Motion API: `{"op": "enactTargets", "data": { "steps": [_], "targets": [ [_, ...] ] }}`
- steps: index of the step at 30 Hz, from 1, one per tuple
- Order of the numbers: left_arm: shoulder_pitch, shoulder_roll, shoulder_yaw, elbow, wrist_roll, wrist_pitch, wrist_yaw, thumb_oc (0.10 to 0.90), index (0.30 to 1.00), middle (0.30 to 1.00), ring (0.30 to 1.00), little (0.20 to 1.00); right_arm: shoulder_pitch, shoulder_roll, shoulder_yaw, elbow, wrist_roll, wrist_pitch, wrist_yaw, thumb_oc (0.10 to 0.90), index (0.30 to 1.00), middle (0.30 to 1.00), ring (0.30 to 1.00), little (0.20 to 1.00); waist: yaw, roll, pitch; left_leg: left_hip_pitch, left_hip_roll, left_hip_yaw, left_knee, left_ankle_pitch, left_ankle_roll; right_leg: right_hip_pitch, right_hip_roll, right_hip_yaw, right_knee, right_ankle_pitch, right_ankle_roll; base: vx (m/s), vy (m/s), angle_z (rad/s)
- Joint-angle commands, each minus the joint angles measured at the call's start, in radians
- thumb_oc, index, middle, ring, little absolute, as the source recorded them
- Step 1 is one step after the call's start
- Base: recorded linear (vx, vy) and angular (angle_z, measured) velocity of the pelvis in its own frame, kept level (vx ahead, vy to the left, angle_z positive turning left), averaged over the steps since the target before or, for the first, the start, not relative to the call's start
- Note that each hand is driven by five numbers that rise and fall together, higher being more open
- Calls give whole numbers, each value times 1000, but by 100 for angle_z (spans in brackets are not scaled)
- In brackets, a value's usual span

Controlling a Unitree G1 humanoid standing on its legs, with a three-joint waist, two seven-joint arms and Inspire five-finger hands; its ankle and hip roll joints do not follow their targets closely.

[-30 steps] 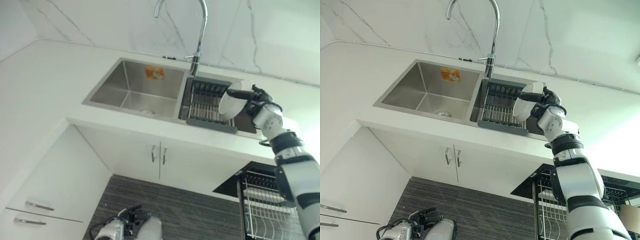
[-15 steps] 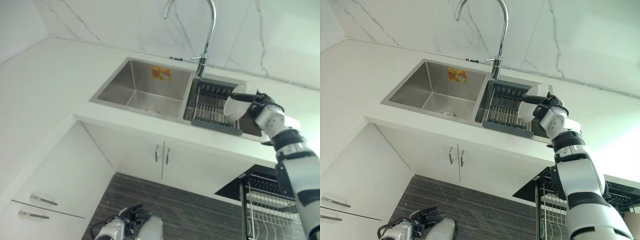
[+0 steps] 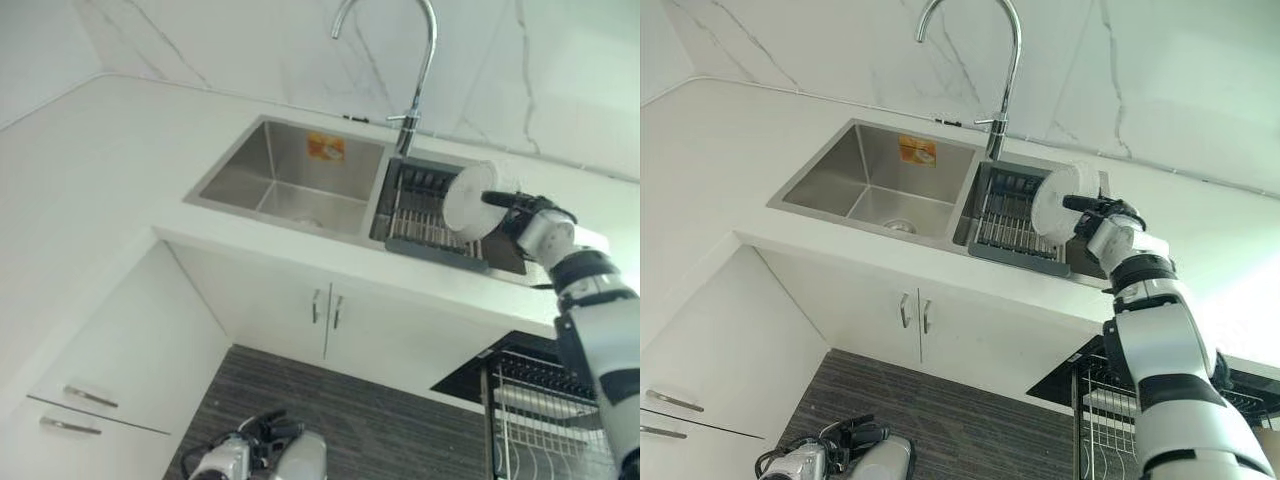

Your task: Place the dishes in the dishwasher.

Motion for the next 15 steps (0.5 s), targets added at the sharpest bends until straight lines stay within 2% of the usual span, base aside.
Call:
{"op": "enactTargets", "data": {
  "steps": [1,8,15],
  "targets": [
    [133,63,-137,125,37,98,1,800,900,900,900,900,-115,-82,33,-39,7,-92,-33,400,300,300,300,300,44,-32,-69,62,68,-6,-167,48,-102,8,-61,44,138,-117,66,8,21,5],
    [139,66,-146,117,43,91,2,800,900,900,900,900,-96,-92,17,-60,-14,-179,-81,400,300,300,300,300,48,-32,-67,57,64,-11,-167,49,-100,5,-67,41,138,-110,73,-20,4,11],
    [140,76,-146,98,39,97,0,800,900,900,900,900,-91,-94,11,-130,14,-253,-30,400,300,300,300,300,27,-31,-66,66,72,0,-167,45,-103,-4,-67,55,138,-105,75,-7,0,0]
  ]
}}
